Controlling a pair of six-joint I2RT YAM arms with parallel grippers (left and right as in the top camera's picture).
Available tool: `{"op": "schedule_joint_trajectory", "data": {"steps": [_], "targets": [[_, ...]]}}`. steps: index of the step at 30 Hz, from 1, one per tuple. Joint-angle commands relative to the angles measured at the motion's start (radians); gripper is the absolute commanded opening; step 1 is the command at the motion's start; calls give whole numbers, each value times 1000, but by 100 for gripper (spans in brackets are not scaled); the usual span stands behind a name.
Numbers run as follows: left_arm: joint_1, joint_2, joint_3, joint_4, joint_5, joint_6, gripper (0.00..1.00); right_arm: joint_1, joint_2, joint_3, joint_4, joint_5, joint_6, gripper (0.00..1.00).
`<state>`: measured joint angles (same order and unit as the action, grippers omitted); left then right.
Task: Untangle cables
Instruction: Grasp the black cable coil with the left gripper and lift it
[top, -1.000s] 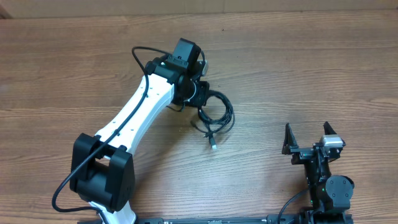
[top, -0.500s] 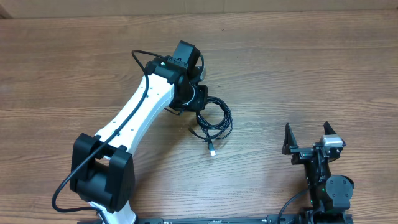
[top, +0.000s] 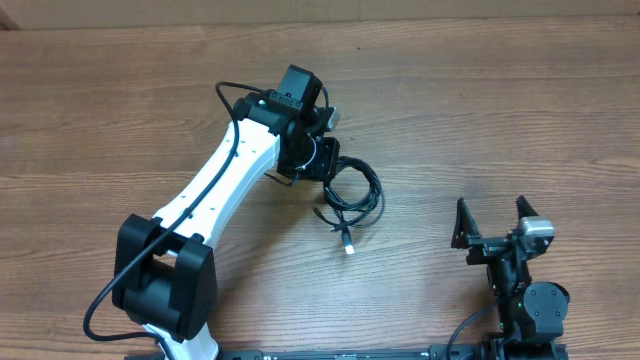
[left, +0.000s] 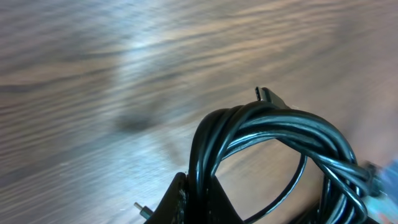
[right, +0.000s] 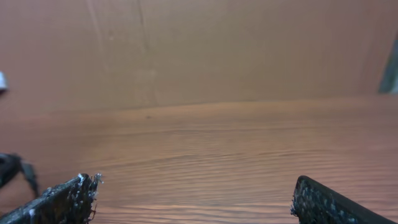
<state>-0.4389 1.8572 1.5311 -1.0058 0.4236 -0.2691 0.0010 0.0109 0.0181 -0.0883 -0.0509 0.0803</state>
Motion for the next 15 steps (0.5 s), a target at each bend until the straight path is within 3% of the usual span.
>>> {"op": "schedule_joint_trajectory", "data": {"steps": [1,4,6,12,15], "targets": [[0,-14,15,4,172,22,4,5,-8,-10,10,-37,411,100],[0,-14,15,4,180,26,4,5,-8,-10,28,-175,843,100],[1,-14,15,0,198,27,4,5,-8,-10,32,-249,970,100],[0,-14,15,30,438,87,4,5,-8,-10,35,-294,1076,100],[0,-14,15,51,466,120,4,5,-8,-10,35,-333,1076,100]]}}
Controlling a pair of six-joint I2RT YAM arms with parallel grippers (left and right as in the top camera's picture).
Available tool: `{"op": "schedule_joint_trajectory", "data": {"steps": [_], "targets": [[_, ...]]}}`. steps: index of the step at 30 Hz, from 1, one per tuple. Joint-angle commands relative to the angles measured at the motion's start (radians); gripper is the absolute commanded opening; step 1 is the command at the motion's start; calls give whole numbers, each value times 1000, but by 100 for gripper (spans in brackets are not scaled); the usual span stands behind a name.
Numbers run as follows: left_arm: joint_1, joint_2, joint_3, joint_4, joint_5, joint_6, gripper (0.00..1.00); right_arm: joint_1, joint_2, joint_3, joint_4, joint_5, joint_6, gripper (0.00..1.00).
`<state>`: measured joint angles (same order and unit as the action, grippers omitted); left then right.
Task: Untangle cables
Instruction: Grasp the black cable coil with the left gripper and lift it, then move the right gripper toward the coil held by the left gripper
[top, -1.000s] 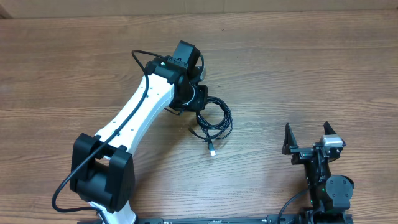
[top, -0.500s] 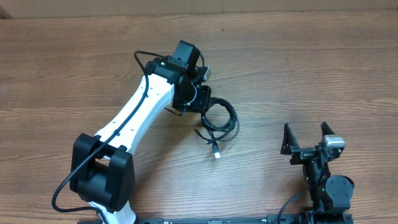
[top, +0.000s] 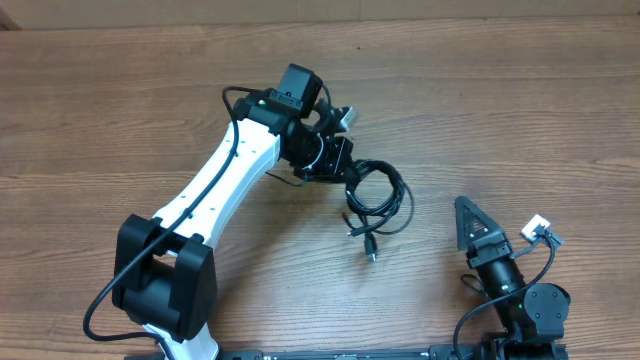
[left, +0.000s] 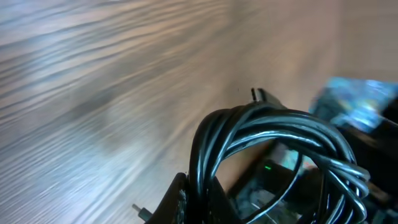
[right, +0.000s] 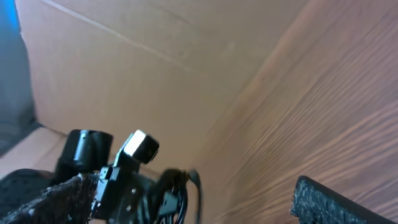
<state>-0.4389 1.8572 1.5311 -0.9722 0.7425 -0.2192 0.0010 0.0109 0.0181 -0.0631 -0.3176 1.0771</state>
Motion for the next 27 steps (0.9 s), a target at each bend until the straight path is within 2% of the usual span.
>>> {"op": "schedule_joint_trajectory", "data": {"steps": [1,3,5,6,9,14,22,25,27], "targets": [[0,-14,15,25,140,82,4,5,-8,-10,10,-78,79,100],[0,-14,15,51,145,92,4,5,-8,-10,10,-116,79,100],[0,-14,15,78,188,92,4,5,-8,-10,10,-154,79,89],[0,-14,15,85,208,92,4,5,-8,-10,10,-164,79,80],[-1,-14,15,90,220,92,4,5,-8,-10,11,-198,80,68],[-6,-14,15,100,219,35,4,5,-8,-10,10,-269,105,66],[-65,-14,15,142,204,32,4,5,-8,-10,11,-331,105,64],[-84,-14,15,143,193,32,4,5,-8,-10,11,-306,100,59],[-93,-14,15,143,196,32,4,5,-8,-10,12,-271,97,51]]}}
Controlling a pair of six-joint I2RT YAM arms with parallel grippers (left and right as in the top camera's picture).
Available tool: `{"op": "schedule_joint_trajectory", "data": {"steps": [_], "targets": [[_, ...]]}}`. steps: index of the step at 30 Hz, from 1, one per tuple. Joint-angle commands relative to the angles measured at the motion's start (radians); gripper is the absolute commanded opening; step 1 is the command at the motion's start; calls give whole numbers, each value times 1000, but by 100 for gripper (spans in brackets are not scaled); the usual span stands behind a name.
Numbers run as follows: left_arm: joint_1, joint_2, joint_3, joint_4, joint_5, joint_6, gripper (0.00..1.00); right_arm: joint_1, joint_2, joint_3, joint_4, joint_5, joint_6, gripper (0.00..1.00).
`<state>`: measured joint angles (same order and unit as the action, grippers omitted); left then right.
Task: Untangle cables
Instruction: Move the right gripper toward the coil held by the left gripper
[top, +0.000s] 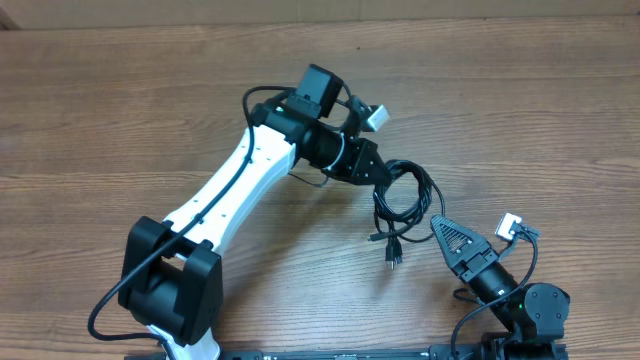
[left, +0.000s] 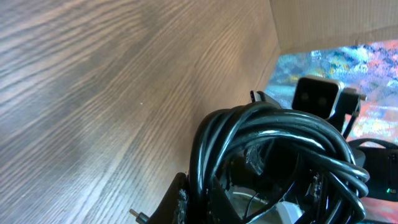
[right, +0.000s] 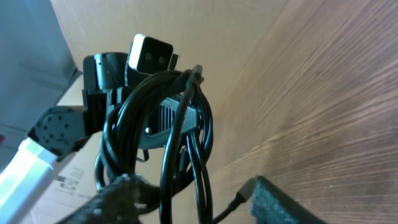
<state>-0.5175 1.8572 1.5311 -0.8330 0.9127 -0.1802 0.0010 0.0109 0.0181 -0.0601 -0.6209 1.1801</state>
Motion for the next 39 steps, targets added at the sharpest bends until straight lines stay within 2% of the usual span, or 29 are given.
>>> {"op": "schedule_joint_trajectory", "data": {"steps": [1,5,13,17,19,21,24,25,26,28,30,33,34,35,39], "targets": [[-19,-14,15,4,37,-7,4,5,-8,-10,11,51,-10,44],[-35,-14,15,26,126,-7,4,5,-8,-10,10,108,-36,25],[-22,-14,15,120,240,-21,4,5,-8,-10,6,116,-161,5],[3,-14,15,159,219,-38,4,5,-2,-10,6,114,-168,4],[21,-14,15,172,142,-113,4,5,5,-10,6,112,-168,4],[40,-14,15,172,-13,-247,4,5,17,-10,6,112,-168,4],[53,-14,15,146,-238,-513,4,5,35,-10,6,111,-162,4],[53,-14,15,139,-284,-598,4,5,40,-10,7,108,-157,6],[52,-14,15,133,-319,-668,4,5,43,-10,6,102,-156,12],[49,-14,15,132,-360,-742,4,5,45,-10,6,89,-156,30],[46,-14,15,130,-381,-760,4,5,45,-10,7,84,-156,48],[45,-14,15,122,-385,-763,4,5,45,-10,7,82,-156,81],[45,-14,15,117,-386,-764,4,5,45,-10,7,80,-156,86],[46,-14,15,101,-392,-769,4,5,45,-10,7,76,-156,97],[45,-14,15,59,-392,-807,4,5,45,-10,11,51,-156,100]]}}
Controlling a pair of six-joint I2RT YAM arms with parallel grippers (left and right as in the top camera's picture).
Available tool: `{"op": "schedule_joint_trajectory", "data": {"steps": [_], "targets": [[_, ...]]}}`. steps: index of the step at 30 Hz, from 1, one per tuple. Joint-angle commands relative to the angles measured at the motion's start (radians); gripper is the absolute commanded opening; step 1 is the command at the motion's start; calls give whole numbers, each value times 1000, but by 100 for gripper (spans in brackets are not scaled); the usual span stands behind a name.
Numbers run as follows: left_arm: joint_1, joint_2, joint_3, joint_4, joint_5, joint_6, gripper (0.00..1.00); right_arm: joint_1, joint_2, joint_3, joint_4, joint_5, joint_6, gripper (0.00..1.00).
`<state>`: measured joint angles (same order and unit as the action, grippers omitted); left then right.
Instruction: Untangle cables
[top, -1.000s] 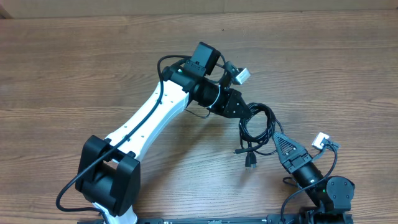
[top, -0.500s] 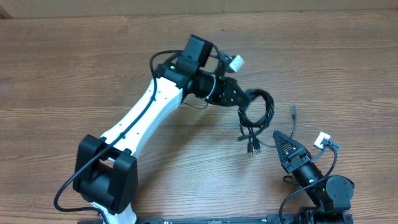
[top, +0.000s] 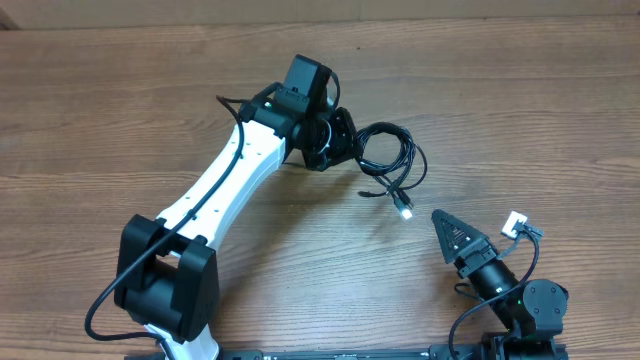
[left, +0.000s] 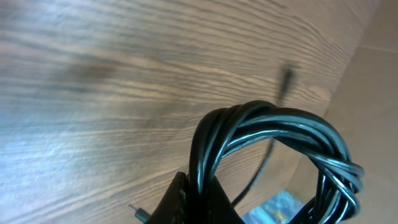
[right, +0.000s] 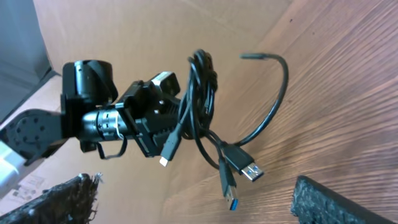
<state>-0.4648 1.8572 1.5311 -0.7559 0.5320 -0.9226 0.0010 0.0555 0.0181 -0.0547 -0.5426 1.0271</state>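
A coiled bundle of black cables (top: 388, 160) hangs in the air with my left gripper (top: 338, 140) shut on it. In the left wrist view the loops (left: 273, 149) rise out of the closed jaws of that gripper (left: 199, 196). Loose ends with USB plugs (right: 245, 171) and a white-tipped plug (right: 165, 160) dangle below the bundle (right: 200, 93). My right gripper (top: 447, 226) points up-left at the bundle from the front right. It (right: 196, 199) is open, holds nothing and stands apart from the plugs.
The wooden table (top: 520, 110) lies under both arms. A brown cardboard wall (right: 155, 31) stands behind the table. The white left arm (top: 225, 185) crosses the table's middle. The right arm's base (top: 530, 310) sits at the front edge.
My left gripper has moved the bundle back up and to the left, away from the right gripper. The right gripper's fingers stand wider apart than before.
First my left gripper held the bundle over mid-table while the right gripper stood open and upright at the front. Then the bundle was further right and the right gripper tilted toward it. Later the bundle hung just before narrowed right fingers. Now it is drawn back.
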Motion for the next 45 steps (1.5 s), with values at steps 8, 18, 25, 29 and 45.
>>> {"op": "schedule_joint_trajectory", "data": {"steps": [8,18,25,29,45], "targets": [[-8,-14,15,-25,-23,-69,6,5,6,22,86,-27,-24,100],[-8,-14,15,-34,-18,-109,4,5,217,345,-343,52,-93,100],[-8,-14,15,-60,-14,-113,4,5,404,467,-251,-123,-332,100],[-10,-14,15,-60,12,112,4,5,467,466,-238,-53,-513,100],[-191,-14,16,-48,-128,768,4,5,843,466,-190,-182,-536,80]]}}
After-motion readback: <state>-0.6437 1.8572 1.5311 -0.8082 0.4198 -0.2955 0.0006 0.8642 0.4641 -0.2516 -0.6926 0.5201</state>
